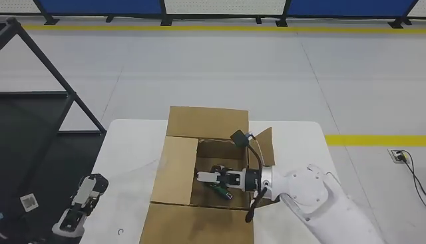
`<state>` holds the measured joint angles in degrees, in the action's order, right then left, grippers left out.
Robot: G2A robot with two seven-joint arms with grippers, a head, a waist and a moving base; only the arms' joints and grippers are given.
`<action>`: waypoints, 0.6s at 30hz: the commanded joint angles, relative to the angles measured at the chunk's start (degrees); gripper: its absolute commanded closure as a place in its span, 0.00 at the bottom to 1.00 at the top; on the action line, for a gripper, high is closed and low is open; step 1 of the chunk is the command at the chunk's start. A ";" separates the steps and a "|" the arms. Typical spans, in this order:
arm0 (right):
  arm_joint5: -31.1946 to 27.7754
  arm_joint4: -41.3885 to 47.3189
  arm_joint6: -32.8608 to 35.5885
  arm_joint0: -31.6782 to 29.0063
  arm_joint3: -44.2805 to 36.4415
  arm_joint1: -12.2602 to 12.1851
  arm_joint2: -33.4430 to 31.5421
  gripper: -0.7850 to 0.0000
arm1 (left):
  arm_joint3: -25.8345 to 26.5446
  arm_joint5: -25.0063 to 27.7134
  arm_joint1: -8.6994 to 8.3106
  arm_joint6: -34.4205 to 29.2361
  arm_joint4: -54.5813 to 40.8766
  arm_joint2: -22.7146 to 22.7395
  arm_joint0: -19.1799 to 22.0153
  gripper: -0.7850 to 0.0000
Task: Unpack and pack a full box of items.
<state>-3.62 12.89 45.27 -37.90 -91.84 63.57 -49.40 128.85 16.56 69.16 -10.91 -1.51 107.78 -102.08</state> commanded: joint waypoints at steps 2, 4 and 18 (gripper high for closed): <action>0.00 0.00 -0.01 0.00 0.01 0.00 0.01 0.00 | 0.00 0.00 0.00 0.00 0.00 0.00 0.00 0.00; 0.26 -0.43 -1.34 0.13 0.23 0.36 0.74 0.00 | -0.16 -0.70 0.01 -0.36 -0.76 -0.31 0.38 0.00; 0.98 1.96 0.53 13.94 18.23 8.10 13.56 0.00 | -6.13 -7.92 -0.26 -1.76 -10.41 10.02 4.29 0.00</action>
<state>-1.45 14.74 45.36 -24.68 -74.54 71.20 -36.25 122.83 8.84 68.91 -12.34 -11.28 117.32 -97.81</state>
